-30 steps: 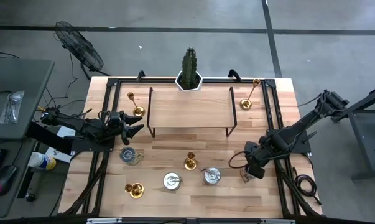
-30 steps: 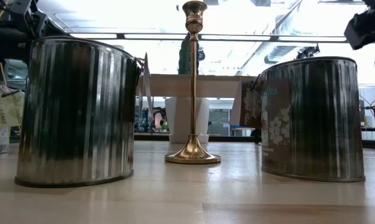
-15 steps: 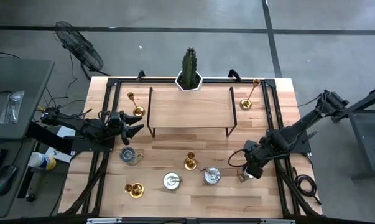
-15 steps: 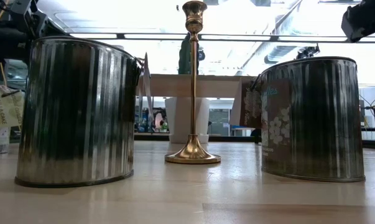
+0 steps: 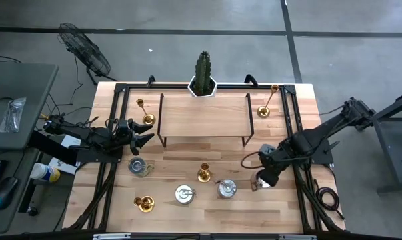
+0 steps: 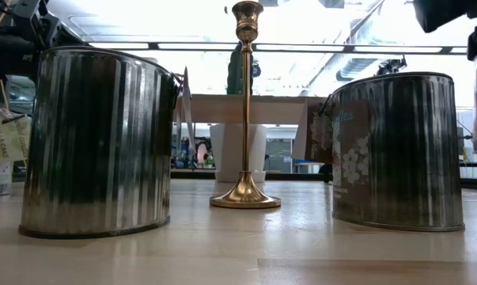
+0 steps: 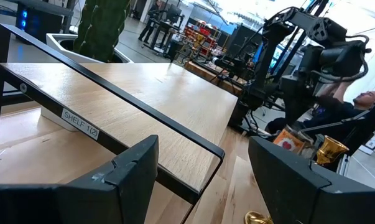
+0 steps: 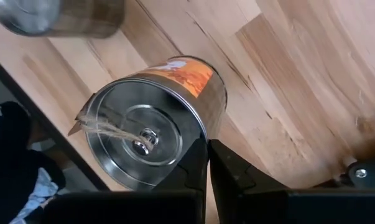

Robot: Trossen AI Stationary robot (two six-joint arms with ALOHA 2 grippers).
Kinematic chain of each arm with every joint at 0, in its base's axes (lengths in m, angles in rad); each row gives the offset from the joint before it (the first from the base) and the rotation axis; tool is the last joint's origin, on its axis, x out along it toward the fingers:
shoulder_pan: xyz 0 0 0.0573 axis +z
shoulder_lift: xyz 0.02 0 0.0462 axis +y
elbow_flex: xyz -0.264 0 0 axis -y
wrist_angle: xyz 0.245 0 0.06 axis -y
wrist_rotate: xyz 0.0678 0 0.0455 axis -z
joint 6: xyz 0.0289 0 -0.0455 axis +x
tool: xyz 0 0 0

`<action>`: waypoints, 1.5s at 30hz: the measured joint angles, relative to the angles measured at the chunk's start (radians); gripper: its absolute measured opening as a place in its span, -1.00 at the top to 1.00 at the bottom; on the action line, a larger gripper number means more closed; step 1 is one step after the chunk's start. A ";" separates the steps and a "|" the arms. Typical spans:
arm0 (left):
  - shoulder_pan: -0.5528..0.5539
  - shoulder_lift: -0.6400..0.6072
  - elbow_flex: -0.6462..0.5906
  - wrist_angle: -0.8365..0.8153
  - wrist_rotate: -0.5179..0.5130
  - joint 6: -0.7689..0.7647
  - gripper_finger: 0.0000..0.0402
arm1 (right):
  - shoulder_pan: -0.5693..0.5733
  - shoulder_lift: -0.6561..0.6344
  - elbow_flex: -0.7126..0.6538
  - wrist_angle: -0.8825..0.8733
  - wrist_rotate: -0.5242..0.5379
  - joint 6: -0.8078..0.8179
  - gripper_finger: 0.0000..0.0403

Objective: Pick & Place candle stick holders
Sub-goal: Put the silver scented candle can on the shelf

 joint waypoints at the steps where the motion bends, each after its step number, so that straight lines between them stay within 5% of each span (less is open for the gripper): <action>1: 0.000 0.000 0.000 0.000 0.000 0.000 -0.22 | -0.007 0.000 0.005 0.000 -0.004 -0.003 0.99; 25: 0.000 0.000 0.000 0.000 0.000 0.000 -0.22 | -0.308 0.008 0.237 0.000 0.013 -0.207 0.99; 36: 0.000 0.000 0.000 0.000 0.000 0.000 -0.22 | -0.264 0.030 0.183 -0.105 0.104 -0.204 0.98; 40: 0.000 0.000 0.000 0.000 0.000 0.000 -0.22 | -0.258 0.030 0.116 -0.094 0.083 -0.198 0.82; 45: 0.000 0.000 0.000 0.000 0.000 0.000 -0.22 | -0.278 0.030 0.046 -0.018 0.094 -0.117 0.36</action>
